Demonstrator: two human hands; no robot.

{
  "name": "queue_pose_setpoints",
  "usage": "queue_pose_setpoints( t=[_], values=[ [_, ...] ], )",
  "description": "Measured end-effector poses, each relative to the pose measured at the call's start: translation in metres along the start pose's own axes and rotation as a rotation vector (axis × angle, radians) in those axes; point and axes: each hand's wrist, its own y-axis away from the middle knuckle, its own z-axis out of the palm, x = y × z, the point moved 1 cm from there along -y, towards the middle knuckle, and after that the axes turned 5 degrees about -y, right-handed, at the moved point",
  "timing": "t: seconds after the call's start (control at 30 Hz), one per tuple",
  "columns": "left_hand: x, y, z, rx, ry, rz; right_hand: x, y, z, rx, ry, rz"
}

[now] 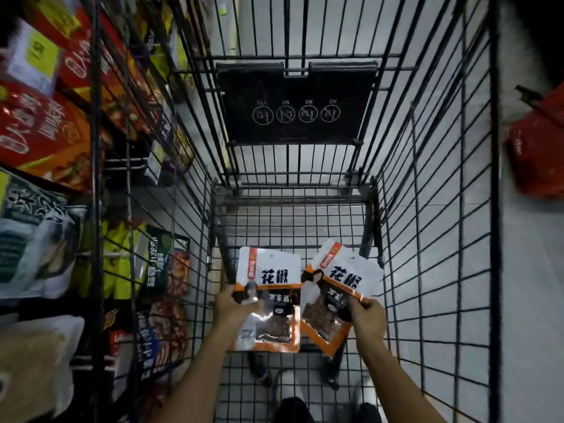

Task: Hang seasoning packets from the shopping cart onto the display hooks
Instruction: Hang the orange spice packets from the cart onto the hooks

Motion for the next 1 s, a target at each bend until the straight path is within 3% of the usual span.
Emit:
queue_pose_setpoints(
  t=[0.27, 0.47, 0.77, 1.0],
  values=[
    [-0.007, 0.012, 0.008, -0.055, 0.004, -0.101, 0.014, 0.006, 0.005, -0.21, -0.376, 0.116],
    [-0.005, 0.029, -0.002, -0.044, 0.033, -0.034, -0.003, 0.026, -0.003, -0.284, -0.488, 0.164],
    [0.03, 0.12, -0.062, 0.095, 0.298, 0.174, -0.064, 0.101, -0.057, -0.508, -0.49, -0.01],
    [0.043, 0.246, -0.122, 0.339, 0.421, 0.362, -0.12, 0.174, -0.122, -0.743, -0.238, -0.303]
  ],
)
